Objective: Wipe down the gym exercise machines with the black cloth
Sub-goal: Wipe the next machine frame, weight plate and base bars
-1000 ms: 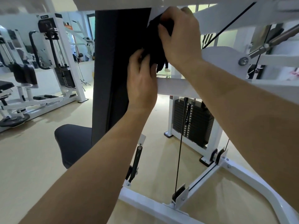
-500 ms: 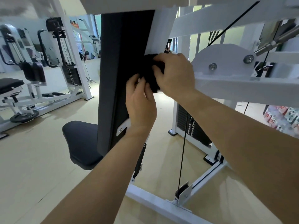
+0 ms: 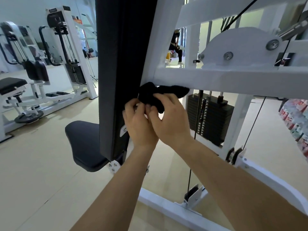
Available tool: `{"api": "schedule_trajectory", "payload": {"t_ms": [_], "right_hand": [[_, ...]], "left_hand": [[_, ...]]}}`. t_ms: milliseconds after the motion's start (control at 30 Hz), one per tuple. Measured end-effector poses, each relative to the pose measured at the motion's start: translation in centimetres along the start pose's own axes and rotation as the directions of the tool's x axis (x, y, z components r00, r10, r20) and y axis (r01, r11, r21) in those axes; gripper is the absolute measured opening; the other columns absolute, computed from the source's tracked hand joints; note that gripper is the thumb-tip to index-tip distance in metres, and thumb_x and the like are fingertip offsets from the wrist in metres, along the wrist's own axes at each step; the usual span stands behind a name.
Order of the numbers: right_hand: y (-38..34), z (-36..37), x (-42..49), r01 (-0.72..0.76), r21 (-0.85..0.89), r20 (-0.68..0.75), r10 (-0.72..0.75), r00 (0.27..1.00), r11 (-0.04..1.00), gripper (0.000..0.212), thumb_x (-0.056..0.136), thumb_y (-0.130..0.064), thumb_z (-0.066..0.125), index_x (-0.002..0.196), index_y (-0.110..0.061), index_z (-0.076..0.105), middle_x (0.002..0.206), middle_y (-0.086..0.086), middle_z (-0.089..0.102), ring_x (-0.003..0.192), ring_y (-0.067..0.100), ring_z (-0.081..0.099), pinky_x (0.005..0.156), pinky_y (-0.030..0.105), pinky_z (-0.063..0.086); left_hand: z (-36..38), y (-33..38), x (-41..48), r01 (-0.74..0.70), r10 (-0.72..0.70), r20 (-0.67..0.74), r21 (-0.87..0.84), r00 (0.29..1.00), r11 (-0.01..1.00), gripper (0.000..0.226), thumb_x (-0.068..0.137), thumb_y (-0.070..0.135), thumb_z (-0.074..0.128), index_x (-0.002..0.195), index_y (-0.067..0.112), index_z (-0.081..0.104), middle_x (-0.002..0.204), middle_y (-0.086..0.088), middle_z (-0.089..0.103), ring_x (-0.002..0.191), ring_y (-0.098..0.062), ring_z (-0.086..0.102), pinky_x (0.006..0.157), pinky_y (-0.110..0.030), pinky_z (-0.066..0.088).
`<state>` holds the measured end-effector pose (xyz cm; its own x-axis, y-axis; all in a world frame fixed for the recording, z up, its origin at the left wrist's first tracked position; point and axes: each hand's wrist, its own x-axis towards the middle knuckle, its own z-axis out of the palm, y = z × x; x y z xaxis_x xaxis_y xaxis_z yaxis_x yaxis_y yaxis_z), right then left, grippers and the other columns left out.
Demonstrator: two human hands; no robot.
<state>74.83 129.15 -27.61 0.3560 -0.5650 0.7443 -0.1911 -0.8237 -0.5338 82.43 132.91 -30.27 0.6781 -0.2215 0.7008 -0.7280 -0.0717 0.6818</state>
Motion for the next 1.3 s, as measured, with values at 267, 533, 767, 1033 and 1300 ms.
{"api": "schedule_trajectory", "payload": {"t_ms": [267,533,767,1033,1300], "right_hand": [[1.1,1.8,2.7,-0.362,0.583,0.16,0.335,0.929,0.727,0.03,0.098,-0.032,0.045,0.118,-0.02,0.063,0.116,0.002,0.067,0.109,0.017,0.064,0.098,0.039,0.052],[1.9,2.4,3.8,-0.326,0.682,0.11,0.348,0.931,0.655,0.019,0.097,-0.013,0.06,0.116,-0.015,0.059,0.101,-0.009,0.069,0.093,-0.002,0.068,0.09,0.029,0.057],[2.4,4.8,2.3,-0.295,0.58,0.012,0.354,0.935,0.759,0.029,0.104,-0.025,0.045,0.111,-0.019,0.072,0.092,-0.007,0.074,0.082,0.005,0.067,0.075,0.026,0.052],[3.7,7.3,-2.0,-0.378,0.501,0.213,0.312,0.926,0.779,0.033,0.107,-0.025,0.035,0.108,-0.015,0.067,0.094,0.004,0.072,0.085,0.009,0.067,0.079,0.029,0.055],[3.0,6.4,2.0,-0.208,0.487,-0.027,0.253,0.967,0.848,0.027,0.101,-0.028,0.047,0.114,-0.017,0.066,0.097,-0.003,0.073,0.091,0.017,0.068,0.084,0.039,0.055]], "left_hand": [[1.2,0.5,1.5,0.028,-0.033,-0.021,-0.191,0.999,0.981,0.044,0.101,0.042,0.05,0.128,0.009,0.064,0.127,-0.006,0.062,0.108,-0.014,0.062,0.091,-0.026,0.053],[1.0,1.5,2.9,-0.084,0.07,-0.112,-0.128,0.991,0.988,0.035,0.096,0.038,0.063,0.126,0.022,0.058,0.116,0.003,0.066,0.101,-0.011,0.064,0.084,-0.024,0.053],[1.1,-2.4,2.6,-0.299,0.301,-0.052,0.056,0.952,0.953,0.016,0.094,0.016,0.068,0.109,0.013,0.072,0.113,-0.005,0.067,0.088,-0.013,0.065,0.077,-0.017,0.052],[0.8,-6.8,-0.4,-0.126,0.126,0.024,0.012,0.992,0.992,0.021,0.095,0.026,0.063,0.108,0.013,0.075,0.111,-0.003,0.068,0.089,-0.013,0.067,0.083,-0.025,0.057],[1.1,-4.1,1.0,-0.177,0.169,-0.056,-0.187,0.984,0.966,0.019,0.095,0.009,0.064,0.111,0.008,0.074,0.112,-0.001,0.062,0.09,0.005,0.059,0.08,-0.003,0.043]]}}
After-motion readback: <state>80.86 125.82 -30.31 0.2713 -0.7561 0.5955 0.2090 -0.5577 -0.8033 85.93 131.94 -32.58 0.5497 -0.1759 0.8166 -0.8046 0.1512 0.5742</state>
